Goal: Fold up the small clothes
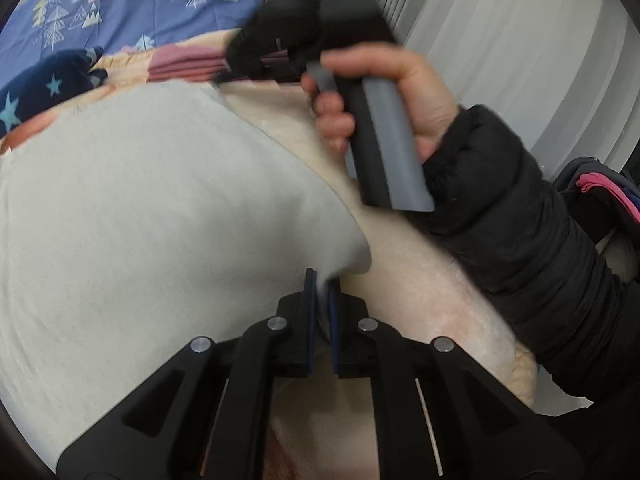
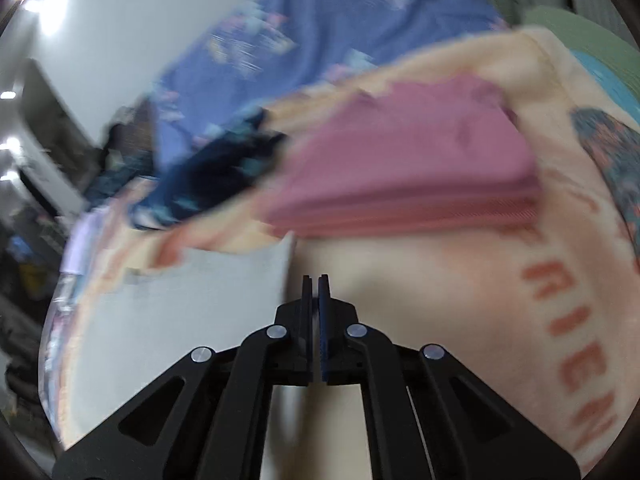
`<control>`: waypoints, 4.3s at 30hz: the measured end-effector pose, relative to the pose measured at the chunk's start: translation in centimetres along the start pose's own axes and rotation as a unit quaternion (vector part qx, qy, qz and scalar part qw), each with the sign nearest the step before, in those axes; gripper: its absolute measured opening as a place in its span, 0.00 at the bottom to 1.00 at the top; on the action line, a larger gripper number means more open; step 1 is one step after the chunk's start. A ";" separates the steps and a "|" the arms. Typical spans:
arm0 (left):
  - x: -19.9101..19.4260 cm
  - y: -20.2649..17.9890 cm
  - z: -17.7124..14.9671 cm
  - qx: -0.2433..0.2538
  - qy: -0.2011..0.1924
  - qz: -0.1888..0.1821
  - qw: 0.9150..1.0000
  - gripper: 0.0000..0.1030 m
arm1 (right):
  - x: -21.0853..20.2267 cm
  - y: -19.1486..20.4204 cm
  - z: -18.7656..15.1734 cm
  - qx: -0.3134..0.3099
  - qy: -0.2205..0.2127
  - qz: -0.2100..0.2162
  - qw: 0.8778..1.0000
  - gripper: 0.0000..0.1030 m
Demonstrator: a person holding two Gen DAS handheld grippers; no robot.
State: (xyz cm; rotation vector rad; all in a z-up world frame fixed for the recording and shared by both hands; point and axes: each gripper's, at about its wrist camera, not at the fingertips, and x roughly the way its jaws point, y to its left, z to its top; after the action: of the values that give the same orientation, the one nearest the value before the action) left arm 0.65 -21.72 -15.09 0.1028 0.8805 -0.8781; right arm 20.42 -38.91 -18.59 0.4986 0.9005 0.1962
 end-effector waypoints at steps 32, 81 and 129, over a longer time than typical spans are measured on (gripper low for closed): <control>-4.5 6.4 -2.0 -0.050 -0.007 0.132 0.990 0.19 | -10.6 1.3 -16.2 -0.168 0.046 0.047 0.984 0.02; -27.6 22.8 -22.1 -0.279 -0.102 0.159 0.941 0.03 | -5.7 33.9 -31.7 -0.475 0.032 0.038 0.879 0.33; -24.9 38.1 -11.5 -0.376 -0.238 0.024 0.895 0.05 | 0.2 42.9 -31.3 -0.473 0.007 0.100 0.875 0.02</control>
State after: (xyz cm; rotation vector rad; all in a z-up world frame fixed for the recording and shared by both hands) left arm 12.35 23.76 -14.88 -0.7366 0.6920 -0.4306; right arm -2.33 8.86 -13.82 -0.3344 0.6596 0.7844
